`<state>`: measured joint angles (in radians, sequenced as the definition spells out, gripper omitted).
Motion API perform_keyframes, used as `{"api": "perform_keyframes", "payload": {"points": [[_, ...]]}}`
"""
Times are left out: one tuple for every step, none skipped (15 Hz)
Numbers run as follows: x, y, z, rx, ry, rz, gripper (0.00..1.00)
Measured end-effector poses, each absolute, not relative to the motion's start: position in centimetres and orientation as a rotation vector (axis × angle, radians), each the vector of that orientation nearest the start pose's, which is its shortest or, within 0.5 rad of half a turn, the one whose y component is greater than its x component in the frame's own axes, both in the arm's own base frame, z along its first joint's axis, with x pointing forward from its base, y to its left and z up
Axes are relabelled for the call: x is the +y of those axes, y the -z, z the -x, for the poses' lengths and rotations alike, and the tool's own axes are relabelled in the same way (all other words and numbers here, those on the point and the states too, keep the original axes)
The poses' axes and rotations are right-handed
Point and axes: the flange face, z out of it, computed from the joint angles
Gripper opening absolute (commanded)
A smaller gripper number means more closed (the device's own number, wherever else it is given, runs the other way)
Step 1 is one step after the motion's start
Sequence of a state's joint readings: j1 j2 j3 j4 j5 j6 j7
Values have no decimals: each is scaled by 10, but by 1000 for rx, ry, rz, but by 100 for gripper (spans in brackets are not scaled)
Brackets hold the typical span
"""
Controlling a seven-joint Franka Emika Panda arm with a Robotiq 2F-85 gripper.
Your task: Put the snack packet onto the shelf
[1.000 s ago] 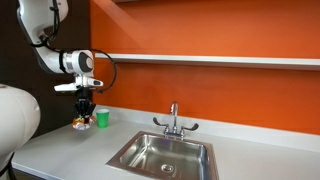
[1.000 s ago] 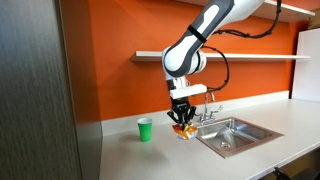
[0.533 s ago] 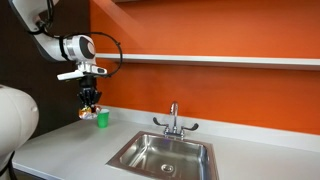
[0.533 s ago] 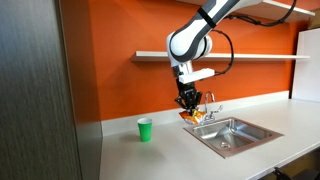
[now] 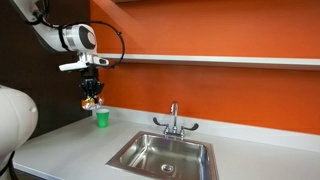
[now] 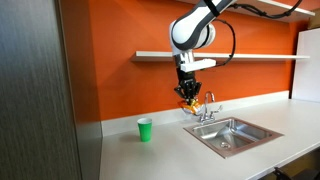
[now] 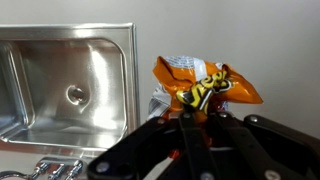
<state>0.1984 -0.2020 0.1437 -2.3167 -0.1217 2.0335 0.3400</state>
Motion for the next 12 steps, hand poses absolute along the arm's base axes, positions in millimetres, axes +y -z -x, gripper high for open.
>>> {"api": "perform_keyframes", "payload": {"points": [[153,-424,-443,-91,-36,3289,4],[154,-431,-442,-88,-14,3284,4],[155,-438,-441,-87,5,3281,4],[156,-446,-440,-89,23,3279,4],[158,-454,-439,-92,41,3279,4],[160,-461,-438,-95,54,3279,4],[163,-469,-436,-101,68,3280,4],[166,-477,-433,-109,83,3281,4],[170,-485,-431,-118,98,3282,4],[173,-494,-429,-124,113,3284,4],[178,-502,-427,-132,130,3286,4],[181,-510,-425,-139,145,3289,4]]}}
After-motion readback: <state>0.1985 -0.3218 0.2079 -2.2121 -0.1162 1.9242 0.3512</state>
